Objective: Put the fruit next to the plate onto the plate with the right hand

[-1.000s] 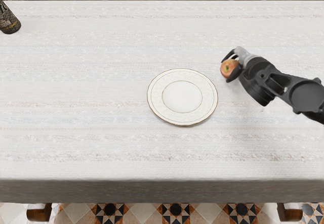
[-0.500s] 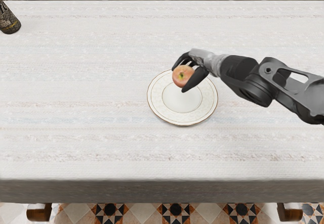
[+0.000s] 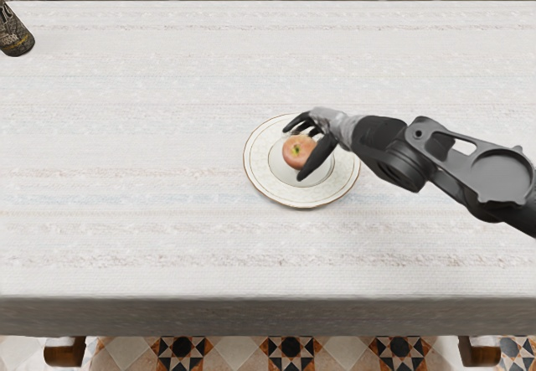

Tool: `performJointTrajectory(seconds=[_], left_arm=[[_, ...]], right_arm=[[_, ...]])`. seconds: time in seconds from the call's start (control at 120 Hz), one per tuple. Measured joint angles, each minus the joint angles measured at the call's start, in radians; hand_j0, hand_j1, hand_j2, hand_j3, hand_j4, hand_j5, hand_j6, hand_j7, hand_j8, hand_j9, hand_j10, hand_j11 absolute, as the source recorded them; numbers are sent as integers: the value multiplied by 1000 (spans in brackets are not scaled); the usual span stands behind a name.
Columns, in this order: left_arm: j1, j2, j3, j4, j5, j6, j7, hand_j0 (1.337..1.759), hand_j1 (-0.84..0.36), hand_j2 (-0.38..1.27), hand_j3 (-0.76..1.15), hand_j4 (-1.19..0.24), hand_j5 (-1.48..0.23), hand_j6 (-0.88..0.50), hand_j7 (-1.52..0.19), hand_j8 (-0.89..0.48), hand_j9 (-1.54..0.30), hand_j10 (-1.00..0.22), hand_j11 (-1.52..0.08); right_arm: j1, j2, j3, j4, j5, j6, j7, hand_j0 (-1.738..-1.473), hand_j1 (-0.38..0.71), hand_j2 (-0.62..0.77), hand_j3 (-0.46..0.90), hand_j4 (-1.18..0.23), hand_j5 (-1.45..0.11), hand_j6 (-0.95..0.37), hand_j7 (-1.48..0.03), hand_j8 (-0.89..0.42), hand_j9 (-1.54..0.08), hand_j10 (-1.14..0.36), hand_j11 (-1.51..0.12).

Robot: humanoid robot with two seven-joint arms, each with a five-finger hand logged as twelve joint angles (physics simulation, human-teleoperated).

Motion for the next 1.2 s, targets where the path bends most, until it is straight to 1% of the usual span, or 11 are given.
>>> performJointTrajectory(seconds=[0.092, 0.192, 0.242, 0.333, 0.383, 0.442, 0.542, 0.608, 0.9, 1.017, 1.2], left_arm=[[0, 0, 0, 0, 0, 0, 0, 1658, 349, 0, 0, 0, 0, 0, 0, 0, 0, 0, 0], [0, 0, 0, 0, 0, 0, 0, 1658, 349, 0, 0, 0, 0, 0, 0, 0, 0, 0, 0], [0, 0, 0, 0, 0, 0, 0, 1658, 349, 0, 0, 0, 0, 0, 0, 0, 0, 0, 0], [0, 0, 0, 0, 0, 0, 0, 1658, 349, 0, 0, 0, 0, 0, 0, 0, 0, 0, 0], [0, 0, 0, 0, 0, 0, 0, 1658, 349, 0, 0, 0, 0, 0, 0, 0, 0, 0, 0], [0, 0, 0, 0, 0, 0, 0, 1658, 349, 0, 0, 0, 0, 0, 0, 0, 0, 0, 0], [0, 0, 0, 0, 0, 0, 0, 1658, 349, 0, 0, 0, 0, 0, 0, 0, 0, 0, 0], [0, 0, 0, 0, 0, 0, 0, 1658, 349, 0, 0, 0, 0, 0, 0, 0, 0, 0, 0], [0, 0, 0, -1, 0, 0, 0, 1658, 349, 0, 0, 0, 0, 0, 0, 0, 0, 0, 0], [1, 0, 0, 0, 0, 0, 0, 1658, 349, 0, 0, 0, 0, 0, 0, 0, 0, 0, 0], [1, 0, 0, 0, 0, 0, 0, 1658, 349, 0, 0, 0, 0, 0, 0, 0, 0, 0, 0]], right_arm=[[0, -7, 22, 11, 8, 29, 0, -1656, -126, 22, 0, -217, -349, -127, -340, -111, -355, -234, -344], [-28, -27, 149, 53, 69, 219, 0, -1657, -198, 11, 0, -145, -230, -90, -224, -80, -233, -156, -226], [-64, -34, 239, 75, 100, 327, 0, -1657, -223, 8, 0, -121, -189, -78, -184, -70, -191, -129, -186], [-153, -57, 414, 97, 175, 514, 0, -1657, -255, 3, 0, -89, -135, -61, -132, -56, -137, -94, -133], [-203, -81, 491, 102, 232, 575, 0, -1658, -267, 1, 0, -76, -114, -55, -112, -51, -116, -80, -113], [-254, -117, 548, 106, 319, 617, 0, -1658, -279, -1, 0, -65, -96, -49, -94, -46, -97, -68, -95], [-339, -183, 613, 105, 498, 652, 0, -1658, -292, -2, 0, -51, -74, -41, -73, -39, -74, -53, -73], [-416, -204, 687, 104, 582, 662, 0, -1658, -299, -3, 0, -44, -63, -37, -62, -36, -63, -46, -63], [-713, -261, 983, 96, 797, 673, 0, -1658, -316, -4, 0, -28, -38, -25, -38, -25, -38, -28, -38], [-762, -269, 1041, 90, 827, 674, 0, -1658, -319, -3, 0, -25, -34, -23, -34, -23, -34, -25, -34], [-781, -272, 1066, 86, 839, 674, 0, -1658, -321, -3, 0, -22, -31, -21, -31, -22, -31, -23, -31]])
